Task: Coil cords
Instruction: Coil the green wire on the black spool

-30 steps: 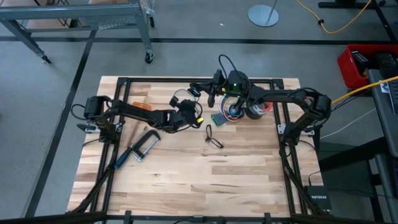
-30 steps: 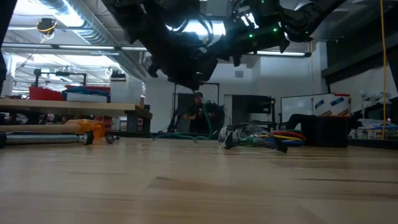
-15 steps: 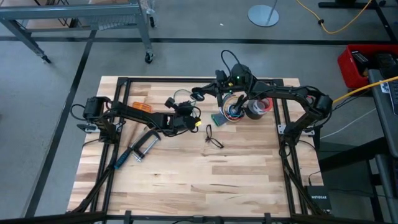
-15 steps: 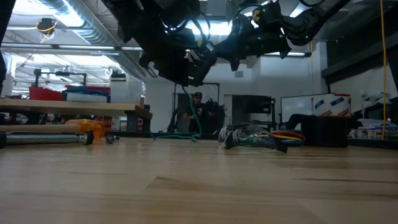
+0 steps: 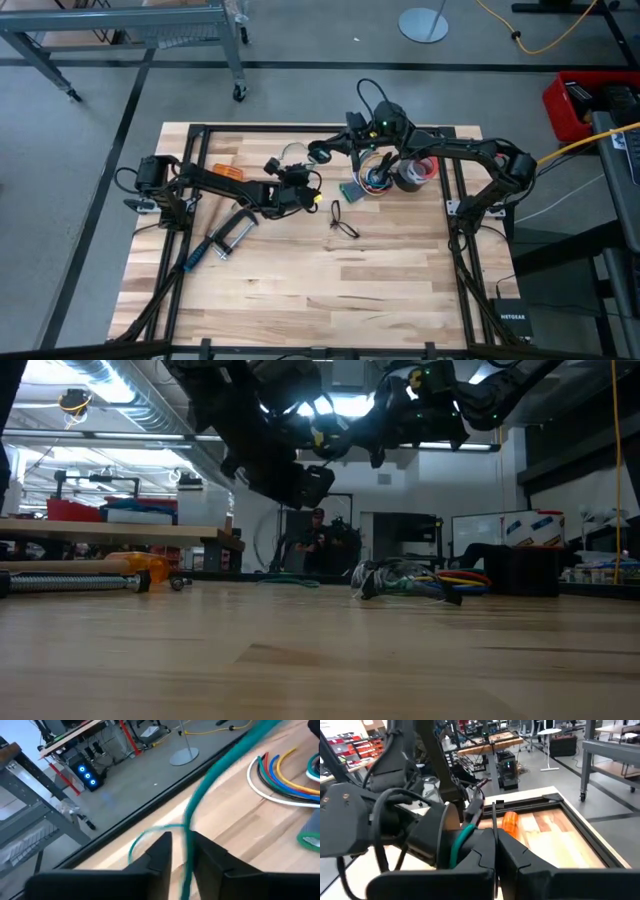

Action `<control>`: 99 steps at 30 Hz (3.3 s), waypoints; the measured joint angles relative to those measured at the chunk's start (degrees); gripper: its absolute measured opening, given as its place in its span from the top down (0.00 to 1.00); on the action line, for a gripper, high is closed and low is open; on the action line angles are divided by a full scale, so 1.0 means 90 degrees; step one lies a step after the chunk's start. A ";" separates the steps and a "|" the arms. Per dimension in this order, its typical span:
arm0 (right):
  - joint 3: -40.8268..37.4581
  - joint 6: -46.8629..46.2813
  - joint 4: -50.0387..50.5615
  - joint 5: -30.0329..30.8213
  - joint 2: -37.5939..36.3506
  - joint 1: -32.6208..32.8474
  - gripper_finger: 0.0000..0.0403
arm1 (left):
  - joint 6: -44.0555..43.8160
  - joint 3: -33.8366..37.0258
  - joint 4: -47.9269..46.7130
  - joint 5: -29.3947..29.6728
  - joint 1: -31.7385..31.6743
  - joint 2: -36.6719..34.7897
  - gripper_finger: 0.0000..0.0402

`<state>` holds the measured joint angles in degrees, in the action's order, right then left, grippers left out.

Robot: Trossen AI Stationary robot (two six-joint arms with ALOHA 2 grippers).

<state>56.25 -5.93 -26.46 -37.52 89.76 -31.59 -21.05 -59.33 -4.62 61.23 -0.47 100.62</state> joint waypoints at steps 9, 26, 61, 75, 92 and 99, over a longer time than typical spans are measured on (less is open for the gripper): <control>0.0000 -0.0010 -0.0126 -0.0160 0.0010 0.0002 0.99 | -0.0001 -0.0002 0.0046 -0.0010 0.0000 0.0000 0.72; 0.0000 0.0014 -0.0034 -0.0619 -0.0381 -0.0347 0.99 | -0.0137 -0.0017 -0.0475 -0.0029 0.0069 -0.0012 0.78; -0.0007 0.0220 0.0595 -0.0954 -0.0384 -0.0612 0.99 | 0.0249 -0.0024 -0.0824 -0.0022 0.0185 -0.0015 1.00; -0.0010 0.0371 0.0792 -0.0958 -0.0384 -0.0702 0.99 | -0.0334 -0.0027 -0.0923 -0.0022 0.0172 -0.0015 0.87; -0.0010 0.0582 0.0971 -0.0956 -0.0381 -0.0702 0.99 | 0.0257 -0.0024 -0.0940 -0.0022 0.0177 -0.0015 0.80; -0.0010 0.0886 0.1265 -0.0907 -0.0381 -0.0702 0.99 | 0.0361 -0.0025 -0.0947 -0.0019 0.0177 -0.0015 0.88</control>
<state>56.16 2.04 -15.07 -45.69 86.32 -37.91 -17.80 -59.56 -13.15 61.06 1.13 100.49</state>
